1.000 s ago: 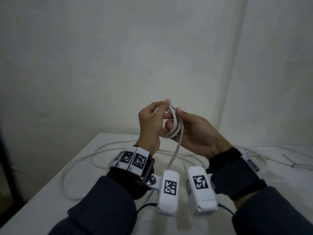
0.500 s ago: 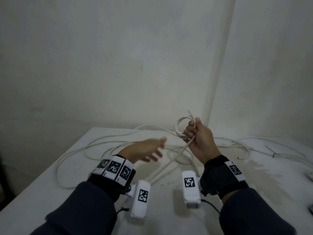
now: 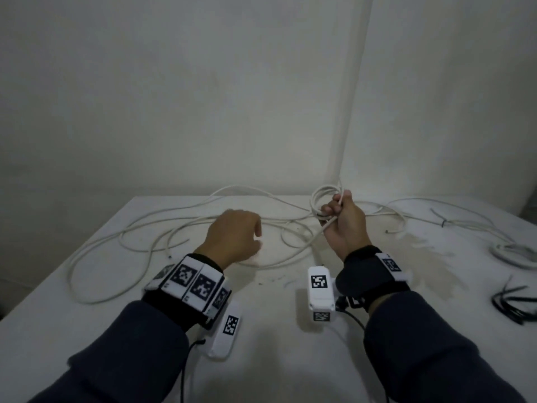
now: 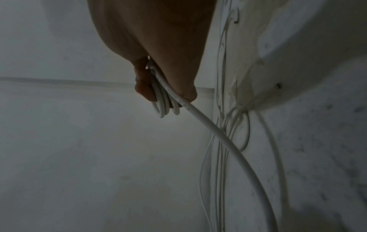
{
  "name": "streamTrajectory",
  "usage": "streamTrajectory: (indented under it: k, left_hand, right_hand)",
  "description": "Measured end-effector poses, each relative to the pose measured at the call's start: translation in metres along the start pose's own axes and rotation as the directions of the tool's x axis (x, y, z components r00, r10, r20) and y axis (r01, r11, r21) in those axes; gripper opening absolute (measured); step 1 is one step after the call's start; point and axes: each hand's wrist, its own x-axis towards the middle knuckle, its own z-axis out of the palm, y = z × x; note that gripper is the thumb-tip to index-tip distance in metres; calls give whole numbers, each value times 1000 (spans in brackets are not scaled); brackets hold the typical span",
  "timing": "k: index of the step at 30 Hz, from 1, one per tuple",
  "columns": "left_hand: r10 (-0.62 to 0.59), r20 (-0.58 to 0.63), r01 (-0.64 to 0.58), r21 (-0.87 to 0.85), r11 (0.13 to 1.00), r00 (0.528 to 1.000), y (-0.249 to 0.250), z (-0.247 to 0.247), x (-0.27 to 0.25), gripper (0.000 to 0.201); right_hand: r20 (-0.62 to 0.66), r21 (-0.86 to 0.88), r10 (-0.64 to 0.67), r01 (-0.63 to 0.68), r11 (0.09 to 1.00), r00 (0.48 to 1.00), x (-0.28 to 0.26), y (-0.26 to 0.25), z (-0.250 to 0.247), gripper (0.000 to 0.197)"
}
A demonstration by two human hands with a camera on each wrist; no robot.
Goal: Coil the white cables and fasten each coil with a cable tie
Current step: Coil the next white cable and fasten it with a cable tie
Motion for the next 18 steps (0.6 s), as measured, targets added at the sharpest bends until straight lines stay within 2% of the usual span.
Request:
streamTrajectory:
  k: [1,2,3,4,5,6,8,9,10,11,13,14,15,16,18]
  left_hand:
    - [29,52,-19,-165,986,998,3,-1,2,20]
    - [79,202,-12,-316,949,976,8,-1,4,26]
    - [141,387,45,-434,900,911,13,0,3,32]
    - [194,527,126,-509,851,827,17,1,2,37]
    - [226,600,207,-565,799,767,19,5,3,41]
    - [225,615,285,-618,733,756,20,12,4,45]
    - [131,569,414,-719,558,812,20,25,7,51]
    - [66,529,454,-779,432,846,19,33,8,50]
    - [9,482,462,-845,270,876,20,41,11,46]
    - [-33,429,431,-900,65,903,20,47,14,38]
    - [-122,320,254,-890,-379,939,20,55,18,23]
    - [-172,276,147,-835,-531,946,18,57,21,19]
    - [-218,241,57,-783,-619,946,15,59,24,16]
    - [-256,220,-4,-752,-659,941,12,58,25,15]
    - [-323,201,-56,-767,-639,925,9,58,28,16]
  right_hand:
    - [6,37,12,-12,999,1000,0,1,-1,37]
    - [15,77,27,-28,997,1000,0,2,-2,37]
    - [26,117,44,-47,992,999,-2,3,-2,38]
    - [39,158,64,-69,985,997,-4,3,-1,38]
    - [54,196,83,-92,976,995,-7,3,0,39]
    - [67,231,102,-115,966,993,-11,3,1,39]
    - [95,291,132,-154,944,987,-17,5,3,39]
    - [111,316,144,-172,933,983,-20,7,3,39]
    - [126,337,155,-189,922,980,-23,10,3,38]
    - [138,355,165,-204,912,977,-25,14,3,38]
    - [157,362,191,-236,902,969,-30,22,1,39]
    - [167,347,212,-259,902,963,-33,25,-1,40]
    - [177,321,238,-284,903,955,-35,28,-2,40]
    - [187,285,262,-308,908,947,-37,30,-5,39]
    - [203,217,292,-334,917,934,-41,35,-8,36]
